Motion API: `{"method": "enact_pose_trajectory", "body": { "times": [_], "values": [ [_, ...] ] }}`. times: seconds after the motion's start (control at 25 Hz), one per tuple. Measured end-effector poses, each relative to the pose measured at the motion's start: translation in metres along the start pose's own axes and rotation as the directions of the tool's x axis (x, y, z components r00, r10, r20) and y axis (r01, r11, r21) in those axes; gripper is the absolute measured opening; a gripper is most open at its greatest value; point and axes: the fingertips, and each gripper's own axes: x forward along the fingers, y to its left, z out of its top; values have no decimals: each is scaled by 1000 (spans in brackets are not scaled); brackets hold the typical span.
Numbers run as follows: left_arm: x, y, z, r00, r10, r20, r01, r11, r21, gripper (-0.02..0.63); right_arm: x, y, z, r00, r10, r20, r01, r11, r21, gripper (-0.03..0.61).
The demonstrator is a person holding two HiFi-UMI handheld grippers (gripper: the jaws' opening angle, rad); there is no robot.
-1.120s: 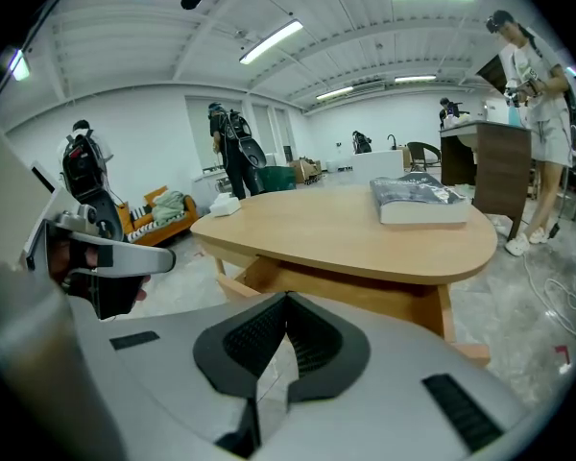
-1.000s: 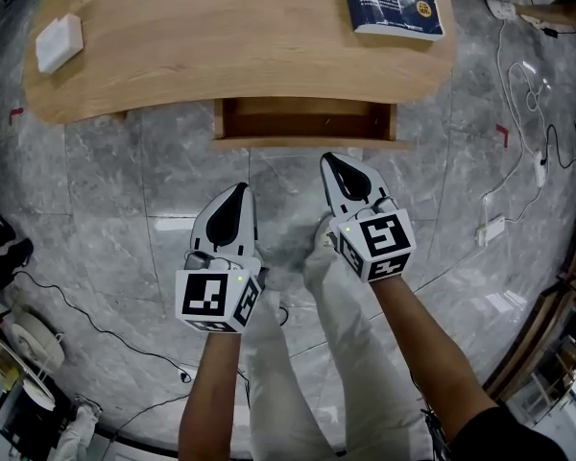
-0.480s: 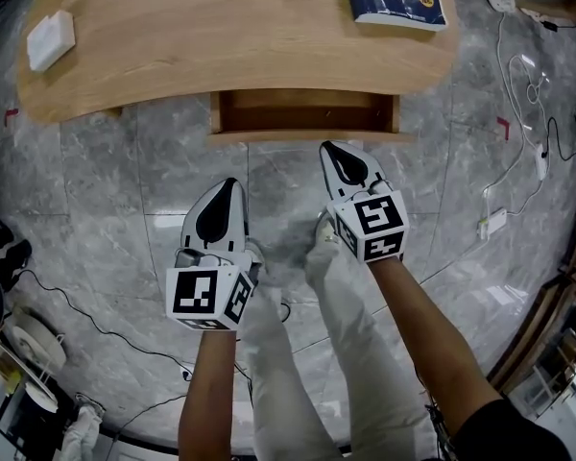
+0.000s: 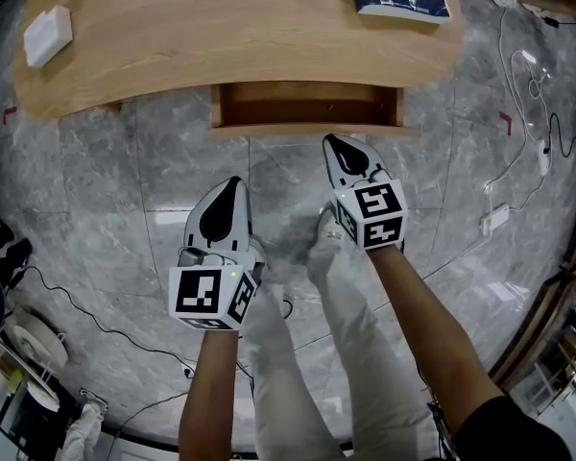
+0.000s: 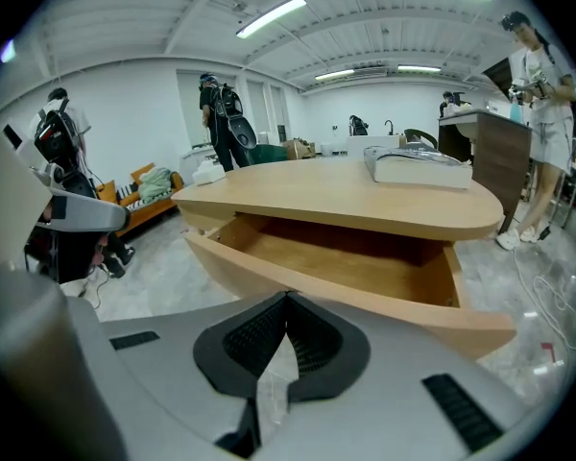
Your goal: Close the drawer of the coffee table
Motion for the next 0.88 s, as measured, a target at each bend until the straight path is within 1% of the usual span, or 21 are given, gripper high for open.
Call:
{"method": "enact_pose_trajectory", "body": {
  "times": [0.28,0.88],
  "values": [
    [2,0,-3,1000,-2,-8,2,1000,-1,-2,3,-3,-3,1000,-2,-6,2,1000,13,12],
    [7,-3,-6,1000,-10,-19,10,1000,-2,-2,5,-7,-3,1000,1,-12,-2,1000,-1,11]
  ]
}}
